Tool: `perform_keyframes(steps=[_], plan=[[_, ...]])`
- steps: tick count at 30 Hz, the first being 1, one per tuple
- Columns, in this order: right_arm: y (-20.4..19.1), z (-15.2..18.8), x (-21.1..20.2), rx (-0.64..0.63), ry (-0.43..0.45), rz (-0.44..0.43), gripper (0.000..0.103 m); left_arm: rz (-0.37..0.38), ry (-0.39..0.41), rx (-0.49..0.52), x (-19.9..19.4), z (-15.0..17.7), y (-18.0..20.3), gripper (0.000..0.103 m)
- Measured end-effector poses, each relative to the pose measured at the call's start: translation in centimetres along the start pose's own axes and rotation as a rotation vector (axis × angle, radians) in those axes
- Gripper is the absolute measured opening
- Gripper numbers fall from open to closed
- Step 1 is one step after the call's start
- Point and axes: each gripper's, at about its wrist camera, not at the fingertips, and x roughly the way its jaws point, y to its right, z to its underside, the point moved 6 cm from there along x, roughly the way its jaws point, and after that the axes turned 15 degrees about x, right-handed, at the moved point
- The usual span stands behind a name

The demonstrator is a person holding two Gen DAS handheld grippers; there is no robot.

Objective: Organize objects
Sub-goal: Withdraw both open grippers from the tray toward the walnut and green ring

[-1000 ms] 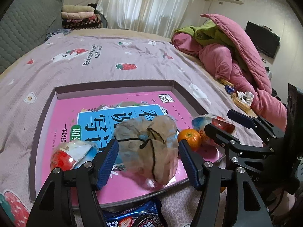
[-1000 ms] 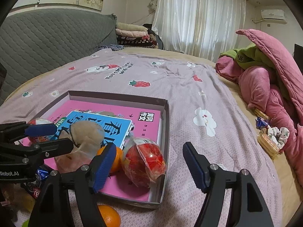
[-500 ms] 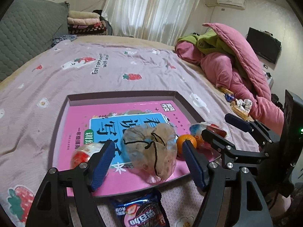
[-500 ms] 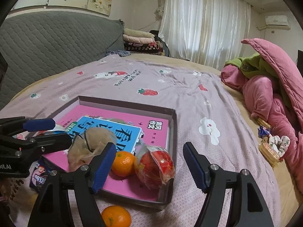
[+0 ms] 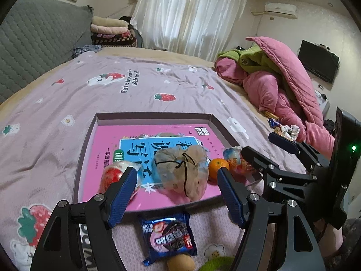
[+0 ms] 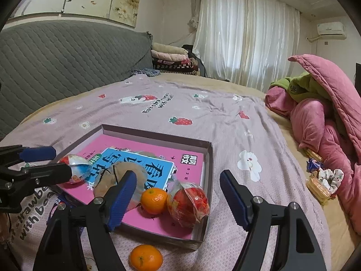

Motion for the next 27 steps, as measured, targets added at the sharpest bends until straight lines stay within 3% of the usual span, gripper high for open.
perform_keyframes(steps=[13,27], plan=[[-0.1,-0.7,-2.5,0.010,0.053,-0.027,0.076,-0.039,-0.011,-0.018,-2.5,1.0,0.3,0.075],[-0.4,0.7,-4.9,0.037,0.065,-0.034,0.077,-0.041,0.018,-0.005,-6.0,0.9,1.6,0.075]])
